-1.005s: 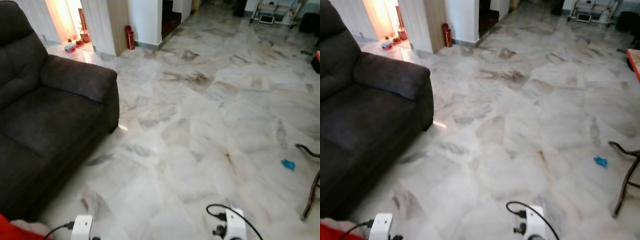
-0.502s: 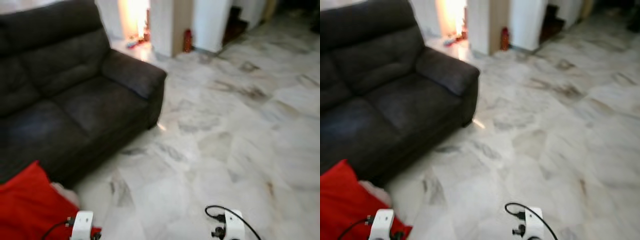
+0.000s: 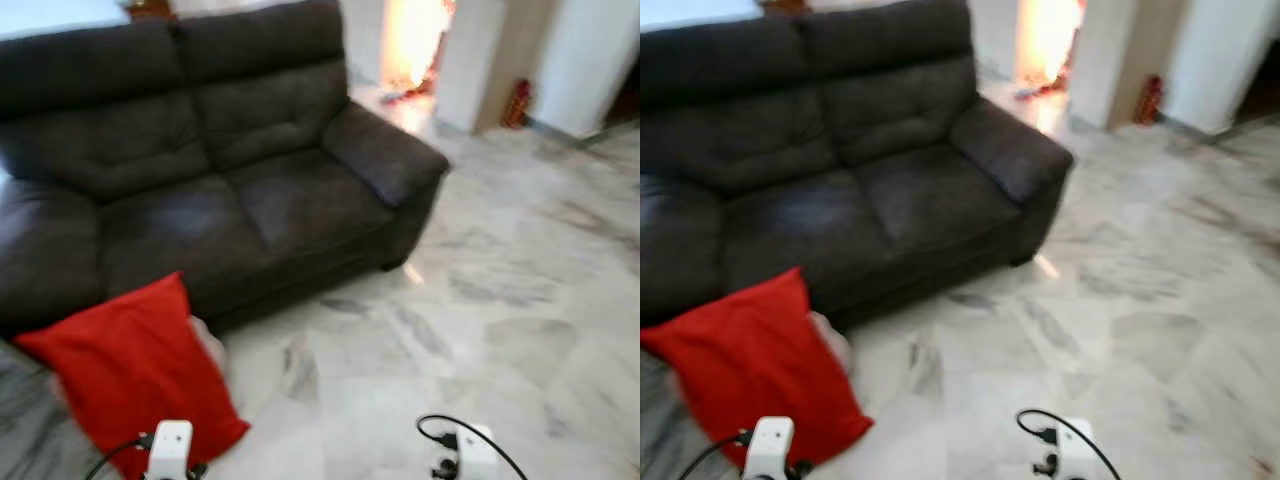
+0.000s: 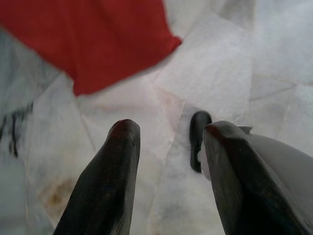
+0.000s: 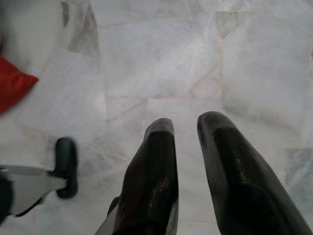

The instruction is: Move the pillow to the sofa from floor

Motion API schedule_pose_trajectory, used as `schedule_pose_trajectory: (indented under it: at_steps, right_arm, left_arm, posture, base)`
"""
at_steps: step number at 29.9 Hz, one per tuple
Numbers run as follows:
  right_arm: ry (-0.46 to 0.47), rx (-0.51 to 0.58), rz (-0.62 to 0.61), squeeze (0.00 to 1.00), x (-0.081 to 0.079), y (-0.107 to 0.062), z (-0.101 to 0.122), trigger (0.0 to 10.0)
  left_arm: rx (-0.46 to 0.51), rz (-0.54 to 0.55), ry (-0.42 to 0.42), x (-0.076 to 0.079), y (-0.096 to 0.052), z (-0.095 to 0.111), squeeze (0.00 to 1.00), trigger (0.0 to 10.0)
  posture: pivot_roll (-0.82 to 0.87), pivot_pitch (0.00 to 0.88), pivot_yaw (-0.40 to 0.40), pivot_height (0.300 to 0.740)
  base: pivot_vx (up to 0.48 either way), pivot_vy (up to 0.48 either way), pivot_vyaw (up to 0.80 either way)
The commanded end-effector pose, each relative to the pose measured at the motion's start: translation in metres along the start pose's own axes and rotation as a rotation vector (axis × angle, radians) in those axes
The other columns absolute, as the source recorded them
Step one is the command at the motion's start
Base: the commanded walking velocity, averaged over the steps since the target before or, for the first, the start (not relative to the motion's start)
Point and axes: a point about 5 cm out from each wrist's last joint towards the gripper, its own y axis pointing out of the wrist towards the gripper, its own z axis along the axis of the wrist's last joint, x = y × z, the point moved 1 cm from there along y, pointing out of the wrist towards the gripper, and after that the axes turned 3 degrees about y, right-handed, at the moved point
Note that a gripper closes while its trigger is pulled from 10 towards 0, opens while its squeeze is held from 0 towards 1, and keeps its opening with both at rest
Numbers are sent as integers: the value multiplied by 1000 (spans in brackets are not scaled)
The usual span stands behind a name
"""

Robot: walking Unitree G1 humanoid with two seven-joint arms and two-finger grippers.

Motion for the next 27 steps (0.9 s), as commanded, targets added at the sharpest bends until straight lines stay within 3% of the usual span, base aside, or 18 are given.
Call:
schedule_pose_trajectory:
  at_steps: [1,7,21,27]
  right_arm:
    - [129,74,170,0,-79,8,53,10000]
    - [130,76,169,0,-80,8,53,10000]
    - [174,82,155,0,-81,7,51,10000]
    - [140,87,161,0,-80,8,52,10000]
  left_arm:
    - [-15,-106,76,51,7,24,0,10000]
    - [-12,-108,86,51,7,25,0,10000]
    - [-12,-115,100,51,7,25,0,10000]
    - [-12,-112,100,51,7,25,0,10000]
  posture:
    - [-18,0,-35,740]
    - [-26,0,-34,740]
    - [-32,0,-32,740]
    - [-26,0,-38,740]
  base:
    - [0,0,800]
    - [0,0,771]
    - [0,0,0]
    - [0,0,0]
